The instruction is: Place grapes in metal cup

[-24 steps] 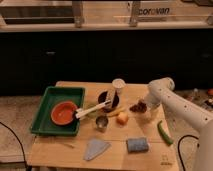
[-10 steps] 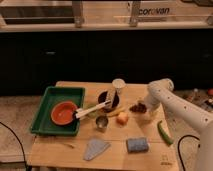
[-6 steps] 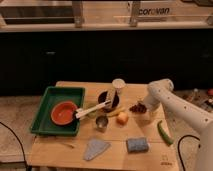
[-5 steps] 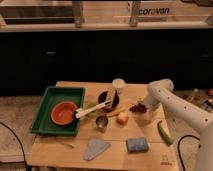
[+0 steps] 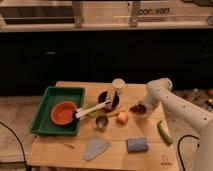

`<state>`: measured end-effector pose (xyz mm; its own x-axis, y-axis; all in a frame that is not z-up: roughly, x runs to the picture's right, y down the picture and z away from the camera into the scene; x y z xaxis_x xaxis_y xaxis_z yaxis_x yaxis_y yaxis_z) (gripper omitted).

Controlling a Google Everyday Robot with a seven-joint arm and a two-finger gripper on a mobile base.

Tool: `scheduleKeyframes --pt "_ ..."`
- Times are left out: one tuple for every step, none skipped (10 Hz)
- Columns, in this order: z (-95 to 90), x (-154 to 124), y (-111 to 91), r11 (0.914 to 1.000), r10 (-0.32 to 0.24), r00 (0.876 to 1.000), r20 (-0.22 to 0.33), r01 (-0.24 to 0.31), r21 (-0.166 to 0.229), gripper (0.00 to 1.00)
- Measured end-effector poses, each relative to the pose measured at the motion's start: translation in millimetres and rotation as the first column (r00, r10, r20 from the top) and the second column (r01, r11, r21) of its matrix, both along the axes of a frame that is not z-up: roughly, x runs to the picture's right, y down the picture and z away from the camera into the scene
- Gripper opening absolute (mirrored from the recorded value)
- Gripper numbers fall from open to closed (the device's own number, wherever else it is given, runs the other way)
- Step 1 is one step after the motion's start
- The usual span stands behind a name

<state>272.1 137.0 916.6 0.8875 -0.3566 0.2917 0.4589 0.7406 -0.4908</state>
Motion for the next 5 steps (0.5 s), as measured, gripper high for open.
scheduleKeyframes --pt "-0.3 0.3 -0.2 1.0 -0.001 1.0 0.0 0.001 0.0 0.26" --pt "-0.7 0.6 -0.7 1.0 -0.002 1.0 -0.001 0.002 0.0 0.16" --pt "-1.8 0.9 -1.5 1.0 -0.002 1.0 -0.001 0.002 0.0 0.05" --pt "-2.8 1.2 -1.9 1.0 -0.003 1.0 -0.001 0.003 0.0 0.01" --pt "-3.8 1.6 -2.2 1.0 -0.003 1.0 -0.002 0.003 -0.001 0.0"
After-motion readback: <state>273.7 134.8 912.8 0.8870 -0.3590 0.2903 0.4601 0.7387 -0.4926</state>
